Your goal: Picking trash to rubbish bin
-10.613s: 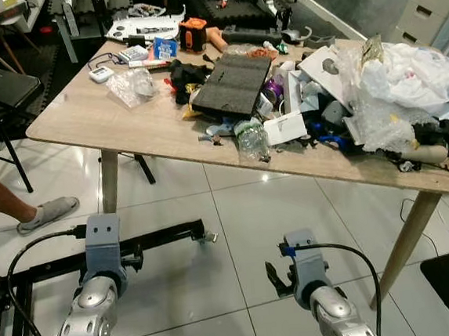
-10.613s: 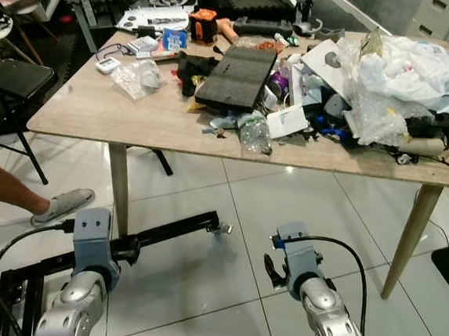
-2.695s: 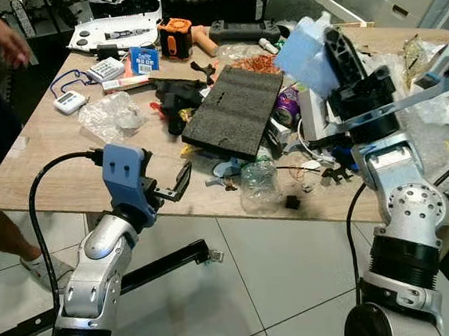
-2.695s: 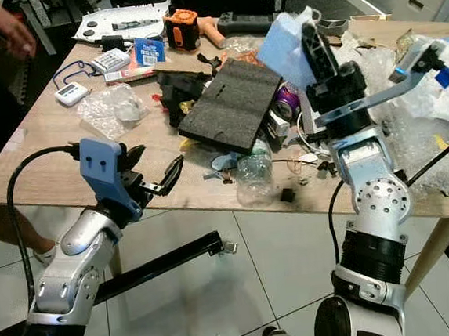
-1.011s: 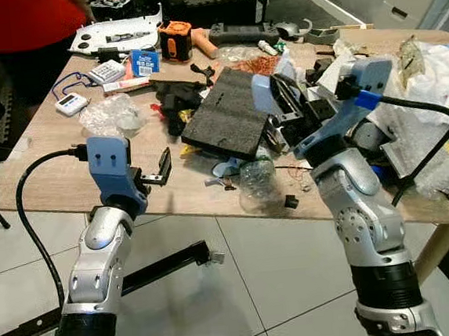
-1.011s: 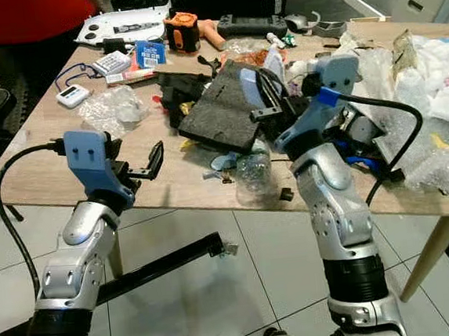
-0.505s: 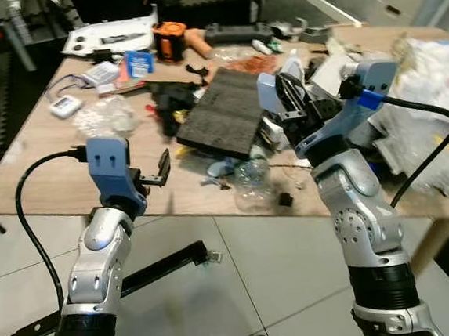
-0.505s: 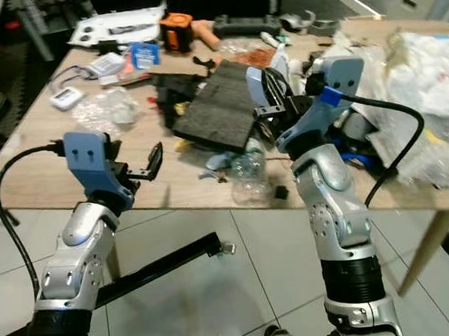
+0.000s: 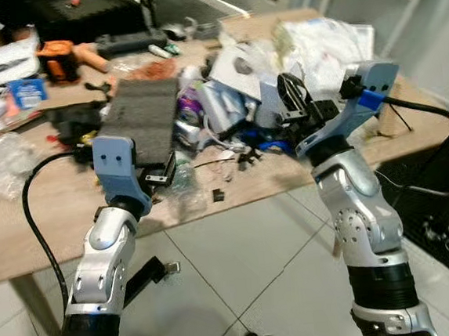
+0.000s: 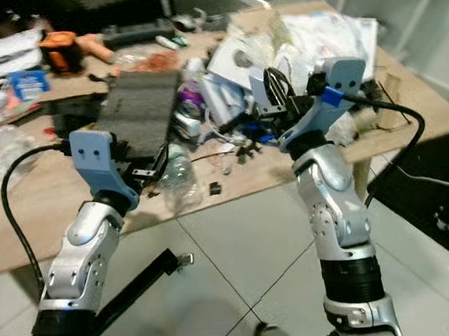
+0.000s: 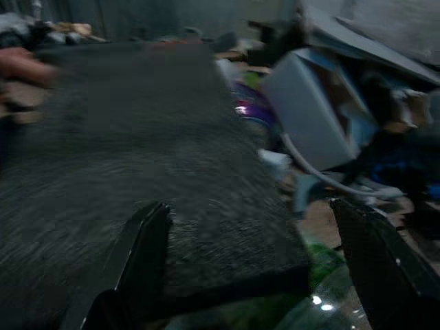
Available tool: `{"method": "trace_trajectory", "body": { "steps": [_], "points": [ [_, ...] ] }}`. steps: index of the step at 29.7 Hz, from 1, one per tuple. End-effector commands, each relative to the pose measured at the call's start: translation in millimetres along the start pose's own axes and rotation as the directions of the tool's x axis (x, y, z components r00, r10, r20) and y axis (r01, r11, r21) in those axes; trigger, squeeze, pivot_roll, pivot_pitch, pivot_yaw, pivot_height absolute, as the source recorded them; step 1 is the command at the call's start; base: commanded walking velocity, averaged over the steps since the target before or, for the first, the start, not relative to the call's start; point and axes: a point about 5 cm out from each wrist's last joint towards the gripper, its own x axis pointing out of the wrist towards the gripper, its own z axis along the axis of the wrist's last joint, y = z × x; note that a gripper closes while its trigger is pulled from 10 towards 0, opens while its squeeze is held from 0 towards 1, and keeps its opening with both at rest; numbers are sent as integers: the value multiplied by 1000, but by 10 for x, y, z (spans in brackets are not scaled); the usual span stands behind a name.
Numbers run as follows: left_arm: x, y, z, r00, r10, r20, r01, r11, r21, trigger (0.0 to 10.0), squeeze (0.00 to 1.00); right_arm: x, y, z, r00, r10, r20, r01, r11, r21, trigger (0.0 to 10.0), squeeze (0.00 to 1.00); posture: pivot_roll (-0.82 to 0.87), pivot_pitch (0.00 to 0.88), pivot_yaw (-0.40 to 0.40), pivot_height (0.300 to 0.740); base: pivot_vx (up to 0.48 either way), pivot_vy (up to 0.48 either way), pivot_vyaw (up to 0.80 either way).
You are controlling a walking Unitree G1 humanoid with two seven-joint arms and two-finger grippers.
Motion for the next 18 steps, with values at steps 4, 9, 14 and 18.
{"method": "trace_trajectory", "body": {
  "steps": [4,9,14,18],
  "points": [
    [-15,-24,-22,1000,-11,-7,11,1000,0,10000,0,-10,1,0,1000,6,2,-6,1000,-8,10000,0,22,194,-7,740,0,0,-800],
    [-16,-28,-21,1000,-9,-3,9,1000,-1,10000,0,-13,15,-9,1000,10,3,-10,1000,-10,10000,0,22,193,-8,740,0,0,-800],
    [-17,-19,-15,1000,1,2,-1,1000,4,10000,0,-12,27,-14,1000,16,3,-16,1000,-12,10000,0,21,194,-9,740,0,0,-800],
    [-18,6,6,1000,22,20,-22,1000,11,10000,0,-12,30,-15,1000,18,4,-18,1000,-12,10000,0,21,194,-9,740,0,0,-800]
  ]
}}
